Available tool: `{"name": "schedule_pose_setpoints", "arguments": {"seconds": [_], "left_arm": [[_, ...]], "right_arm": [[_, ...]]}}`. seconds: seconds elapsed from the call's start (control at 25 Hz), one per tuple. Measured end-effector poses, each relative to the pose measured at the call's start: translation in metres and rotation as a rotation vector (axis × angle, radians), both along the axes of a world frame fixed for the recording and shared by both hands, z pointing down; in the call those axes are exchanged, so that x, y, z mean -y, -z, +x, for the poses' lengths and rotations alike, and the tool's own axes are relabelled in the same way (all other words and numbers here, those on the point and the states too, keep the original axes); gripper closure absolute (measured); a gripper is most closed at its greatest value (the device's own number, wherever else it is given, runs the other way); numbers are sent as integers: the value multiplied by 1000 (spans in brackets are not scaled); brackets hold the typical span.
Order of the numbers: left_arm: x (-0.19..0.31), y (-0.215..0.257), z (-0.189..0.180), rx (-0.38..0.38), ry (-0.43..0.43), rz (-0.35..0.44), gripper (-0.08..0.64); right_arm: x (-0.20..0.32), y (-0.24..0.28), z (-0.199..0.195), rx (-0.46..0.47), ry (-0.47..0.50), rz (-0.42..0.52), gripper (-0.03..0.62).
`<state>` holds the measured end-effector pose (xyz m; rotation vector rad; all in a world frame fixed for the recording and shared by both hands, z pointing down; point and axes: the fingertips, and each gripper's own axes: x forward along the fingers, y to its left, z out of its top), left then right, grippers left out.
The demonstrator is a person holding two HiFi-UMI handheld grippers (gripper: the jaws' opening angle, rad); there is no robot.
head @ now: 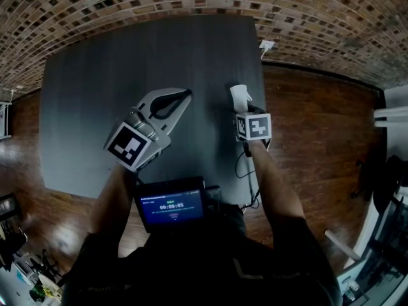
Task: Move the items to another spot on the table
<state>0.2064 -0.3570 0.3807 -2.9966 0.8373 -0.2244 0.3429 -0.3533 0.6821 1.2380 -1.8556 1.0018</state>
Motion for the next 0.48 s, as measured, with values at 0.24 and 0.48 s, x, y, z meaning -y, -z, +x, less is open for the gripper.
{"name": "schedule_pose_setpoints", "arguments": {"seconds": [0.24, 0.48], "left_arm": [[-7, 2, -1, 8, 9, 7, 558], [-19, 19, -17, 8, 51, 59, 558]], "right_arm": [[-1, -1, 2, 24, -16, -1, 312], [-2, 7, -6, 49, 6, 33, 314]]}}
